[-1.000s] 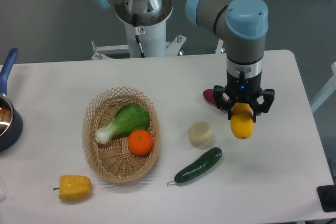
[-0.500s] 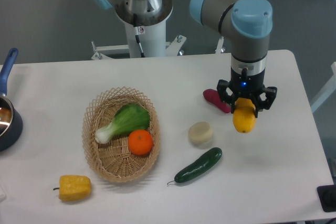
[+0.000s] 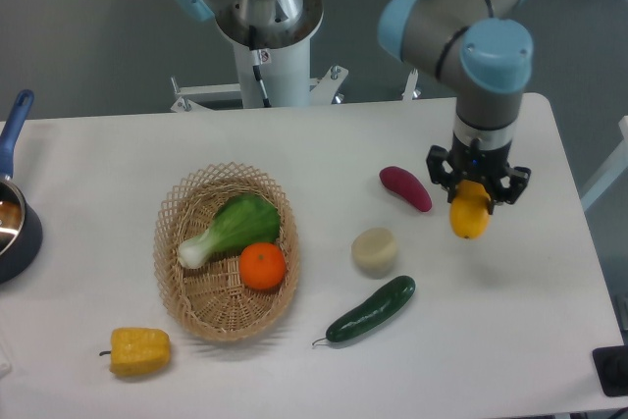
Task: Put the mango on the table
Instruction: 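Carry the yellow mango in the gripper sideways and down toward the table, then lower the mango onto the table and open the gripper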
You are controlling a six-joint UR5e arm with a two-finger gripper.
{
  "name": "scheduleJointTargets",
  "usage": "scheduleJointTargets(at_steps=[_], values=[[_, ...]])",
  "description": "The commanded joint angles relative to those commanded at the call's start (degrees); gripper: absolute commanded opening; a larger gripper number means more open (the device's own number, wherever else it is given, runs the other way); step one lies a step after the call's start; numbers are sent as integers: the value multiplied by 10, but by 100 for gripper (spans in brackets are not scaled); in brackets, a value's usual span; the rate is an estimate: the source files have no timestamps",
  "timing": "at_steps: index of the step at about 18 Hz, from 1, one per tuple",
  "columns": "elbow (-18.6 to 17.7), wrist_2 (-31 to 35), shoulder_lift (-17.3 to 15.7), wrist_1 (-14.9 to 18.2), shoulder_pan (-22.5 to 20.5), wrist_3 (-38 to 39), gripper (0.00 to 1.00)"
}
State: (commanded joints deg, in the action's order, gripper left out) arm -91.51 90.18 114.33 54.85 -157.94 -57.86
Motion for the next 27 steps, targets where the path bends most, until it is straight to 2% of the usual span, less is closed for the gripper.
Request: scheduleJointTargets(at_steps=[4,7,14,17,22,23,24,27], values=[[62,0,71,-15,6,70,35],[81,-6,94,-17,11,71,35],[68,-9,106,-16,33,75,35],[70,-8,124,-17,44,100,38],[70,-9,125,-17,49,103,40],[71,-9,124,-17,48,102,46],[74,-9,123,-17,48,102,57],[84,-8,121,-18,47,100,98]])
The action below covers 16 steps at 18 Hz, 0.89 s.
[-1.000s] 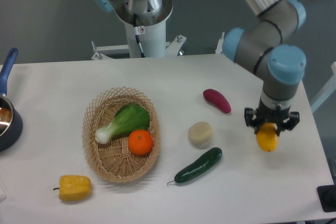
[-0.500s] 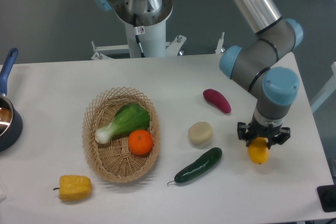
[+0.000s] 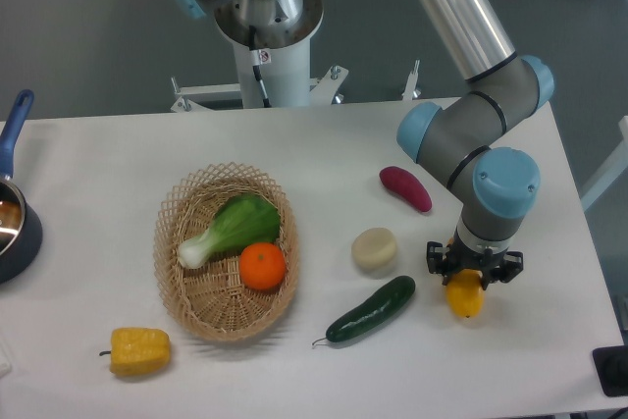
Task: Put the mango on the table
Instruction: 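Lower the mango onto the table and open the gripper, then lift the open gripper up away from the mango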
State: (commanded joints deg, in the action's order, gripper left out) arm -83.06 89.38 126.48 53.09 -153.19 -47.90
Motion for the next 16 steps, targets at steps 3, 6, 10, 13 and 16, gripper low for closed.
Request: scheduleJointTargets(at_steps=[3,6,10,13,16], values=[[7,1,-4,0,0,-3,100],[29,4,-4,0,0,-3,100],[43,4,-35,-1,1,-4,100],[43,4,-71,0,3,-5,100],[27,5,-119,6,4,-24,100]])
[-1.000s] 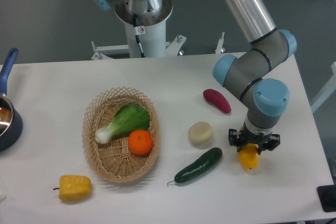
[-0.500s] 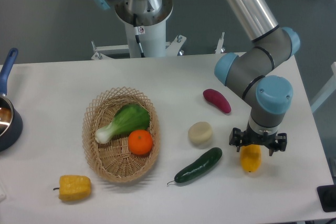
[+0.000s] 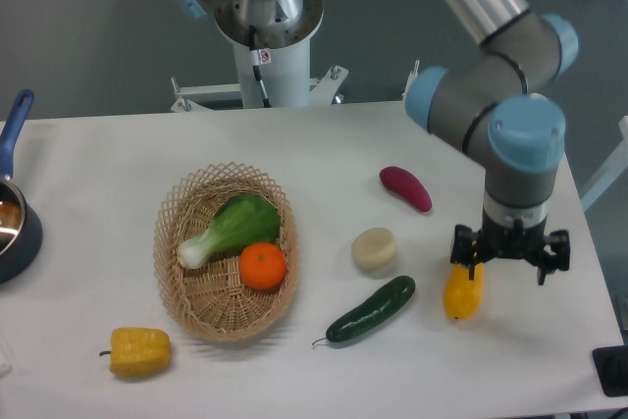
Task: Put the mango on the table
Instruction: 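Lift the open gripper up away from the mango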
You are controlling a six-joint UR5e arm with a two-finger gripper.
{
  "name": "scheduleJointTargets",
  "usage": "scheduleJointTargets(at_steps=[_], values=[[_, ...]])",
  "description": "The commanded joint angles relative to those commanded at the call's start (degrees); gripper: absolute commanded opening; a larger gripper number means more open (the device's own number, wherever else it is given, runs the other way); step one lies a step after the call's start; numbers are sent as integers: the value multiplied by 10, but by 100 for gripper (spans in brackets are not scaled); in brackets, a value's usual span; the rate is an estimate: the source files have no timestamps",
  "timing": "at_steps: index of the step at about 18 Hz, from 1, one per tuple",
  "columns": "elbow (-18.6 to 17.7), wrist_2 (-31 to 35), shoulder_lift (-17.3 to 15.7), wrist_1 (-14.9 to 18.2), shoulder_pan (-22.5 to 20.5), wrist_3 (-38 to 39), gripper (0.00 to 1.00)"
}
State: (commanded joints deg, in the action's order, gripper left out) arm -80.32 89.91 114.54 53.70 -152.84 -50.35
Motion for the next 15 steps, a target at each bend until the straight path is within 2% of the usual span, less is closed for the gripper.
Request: scheduleJointTargets(at_steps=[2,4,6,8,12,15], values=[[-19,0,-40,3,-1,-52,100],[-29,4,-69,29,-10,-118,100],[-33,7,-77,52,-32,-184,100],[-32,11,-85,68,-37,-226,100],[-24,8,-87,65,-53,-237,100],[-45,10,-97,66,-61,-237,100]])
